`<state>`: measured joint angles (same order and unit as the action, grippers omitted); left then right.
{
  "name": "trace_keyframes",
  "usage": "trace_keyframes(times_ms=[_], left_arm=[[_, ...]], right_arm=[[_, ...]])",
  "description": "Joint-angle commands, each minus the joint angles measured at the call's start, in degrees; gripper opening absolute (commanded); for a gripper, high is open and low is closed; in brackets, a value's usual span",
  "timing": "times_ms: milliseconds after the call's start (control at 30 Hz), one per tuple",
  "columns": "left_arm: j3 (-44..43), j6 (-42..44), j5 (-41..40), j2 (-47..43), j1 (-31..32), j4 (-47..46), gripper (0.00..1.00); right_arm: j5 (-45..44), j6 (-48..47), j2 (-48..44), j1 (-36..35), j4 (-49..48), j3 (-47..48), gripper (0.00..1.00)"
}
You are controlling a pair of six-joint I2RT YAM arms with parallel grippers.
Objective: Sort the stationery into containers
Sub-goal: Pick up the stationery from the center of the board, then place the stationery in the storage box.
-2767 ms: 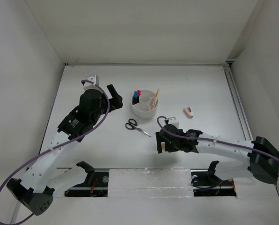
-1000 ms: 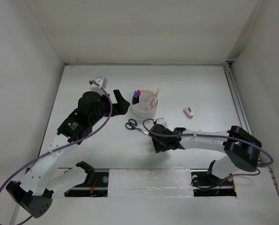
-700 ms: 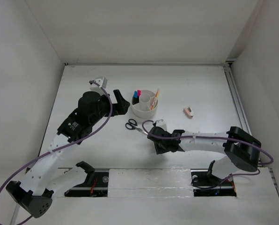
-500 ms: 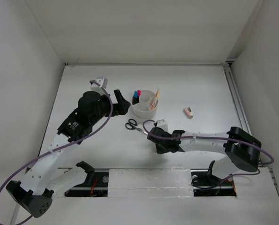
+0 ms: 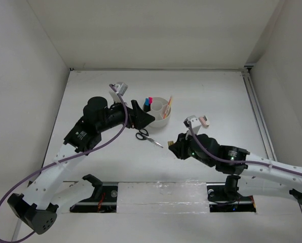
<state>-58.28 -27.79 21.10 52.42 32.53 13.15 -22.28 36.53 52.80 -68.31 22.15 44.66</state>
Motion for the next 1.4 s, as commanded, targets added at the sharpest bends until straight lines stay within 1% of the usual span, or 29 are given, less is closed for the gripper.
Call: trace_keyframes(times_ms=[0,67,133,167,200,267,333,400,467,533,600,700,733,933,1033,1067,1167,1200,1233,1300,1367], left_arm=[[1.8,-2.2,15.7,-0.3,0.1,-8.5,1.00],[2.7,-3.8,19.0,0.2,0.1,-11.0,1.00],[4.1,-6.0,21.4,0.2,0.1,-15.8,1.00],[5.6,-8.0,23.2,0.2,0.1,-17.3,1.00],[6.2,-8.5,23.2,0.2,0.1,-19.3,1.00],[6.9,-8.5,23.7,0.9,0.6,-19.3,0.97],[7.5,-9.0,23.2,1.5,1.6,-21.0,0.97],[8.0,-9.0,22.1,3.1,3.0,-21.5,0.96],[8.5,-10.3,22.1,4.3,3.0,-23.3,0.94],[9.1,-10.4,22.1,5.1,3.0,-23.3,0.94],[9.7,-11.0,22.1,5.8,3.0,-25.4,0.92],[9.7,-11.1,22.1,6.9,3.0,-25.4,0.90],[9.7,-11.1,21.4,7.4,3.0,-24.8,0.88],[10.2,-11.1,21.3,8.5,3.0,-24.8,0.75],[10.2,-11.6,21.3,9.1,3.0,-24.8,0.63],[10.2,-11.6,21.3,9.1,3.0,-24.8,0.61],[10.2,-11.6,20.8,9.6,3.0,-24.8,0.47],[10.2,-11.6,20.8,10.1,3.0,-24.8,0.40],[10.2,-11.6,20.8,10.2,3.0,-24.2,0.27],[9.7,-10.5,20.8,10.2,3.0,-23.4,0.15],[9.0,-9.8,20.8,10.2,3.0,-22.1,0.00]], right_arm=[[-2.9,-10.5,-3.2,-0.2,-6.2,1.1,0.00],[-2.9,-12.5,-3.8,-0.2,-7.5,0.6,0.00],[-2.4,-14.1,-5.2,-0.2,-8.0,0.6,0.00],[-2.4,-14.7,-5.2,-0.2,-9.8,0.6,0.00],[-2.4,-14.7,-6.1,-0.2,-10.8,0.6,0.00],[-2.4,-15.4,-6.7,-0.2,-12.6,0.1,0.00],[-3.6,-16.0,-6.7,-0.2,-13.3,0.7,0.00],[-4.2,-16.1,-5.3,-0.2,-14.0,1.8,0.00],[-4.7,-17.3,-3.9,-0.2,-14.8,2.6,0.00],[-3.6,-18.3,-3.3,-0.2,-16.1,3.1,0.00],[-2.7,-19.1,-1.9,-0.2,-17.3,3.7,0.00],[-2.7,-19.7,-1.2,-0.2,-19.7,4.2,0.00],[-2.1,-20.4,-0.7,-0.2,-21.5,4.2,0.00],[-0.8,-22.6,1.2,-0.2,-23.6,6.0,0.00],[-0.8,-23.1,2.8,-0.2,-24.9,6.6,0.00],[-0.8,-23.1,2.8,-0.2,-26.4,6.6,0.00],[1.1,-23.1,4.1,-0.2,-27.8,6.6,0.00],[1.1,-23.6,4.1,-0.2,-27.8,6.6,0.00],[0.0,-23.6,4.6,-0.2,-27.8,6.6,0.00],[-1.1,-23.6,5.1,-0.2,-27.8,6.6,0.00],[-1.6,-23.6,5.1,-0.2,-27.8,6.6,0.00]])
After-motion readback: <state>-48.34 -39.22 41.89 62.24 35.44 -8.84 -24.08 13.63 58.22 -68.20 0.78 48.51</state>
